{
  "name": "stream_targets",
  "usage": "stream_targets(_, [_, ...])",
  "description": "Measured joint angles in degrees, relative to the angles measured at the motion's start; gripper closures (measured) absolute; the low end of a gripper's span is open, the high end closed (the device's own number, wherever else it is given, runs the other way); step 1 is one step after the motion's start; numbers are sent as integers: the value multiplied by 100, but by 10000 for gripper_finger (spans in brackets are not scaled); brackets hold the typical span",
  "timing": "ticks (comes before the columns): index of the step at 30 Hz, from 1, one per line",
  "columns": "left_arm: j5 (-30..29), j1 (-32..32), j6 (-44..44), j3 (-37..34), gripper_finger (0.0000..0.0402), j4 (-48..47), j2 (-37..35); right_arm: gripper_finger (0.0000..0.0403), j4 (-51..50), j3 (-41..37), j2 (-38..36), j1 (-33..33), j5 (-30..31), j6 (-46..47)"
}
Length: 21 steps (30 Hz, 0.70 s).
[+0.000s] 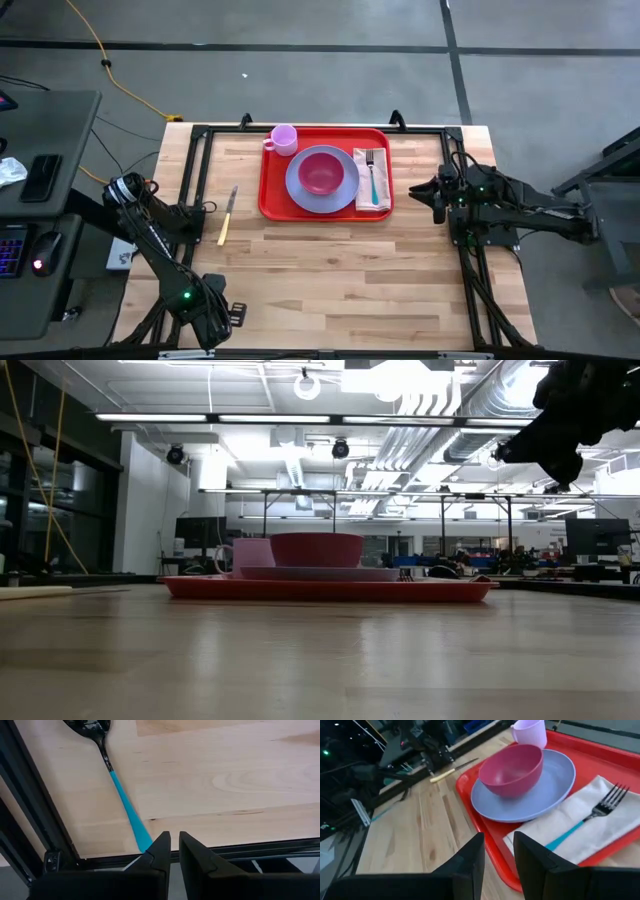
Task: Set up tray
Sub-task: Put the blue spoon to the left of the blue fork on the brown napkin on the orange serving tray
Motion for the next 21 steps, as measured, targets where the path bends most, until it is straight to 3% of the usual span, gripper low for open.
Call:
stream_targets(4, [-111, 0, -10, 0, 332, -31, 0, 320, 457, -108, -23, 0, -22, -17])
stream_targets(10, [-117, 2, -151, 0, 332, -28, 0, 320, 1866, -983, -68, 1, -388, 395])
stream_targets(21, [1889, 2, -551, -3, 332, -781, 16, 320, 2574, -1401, -74, 0, -544, 511])
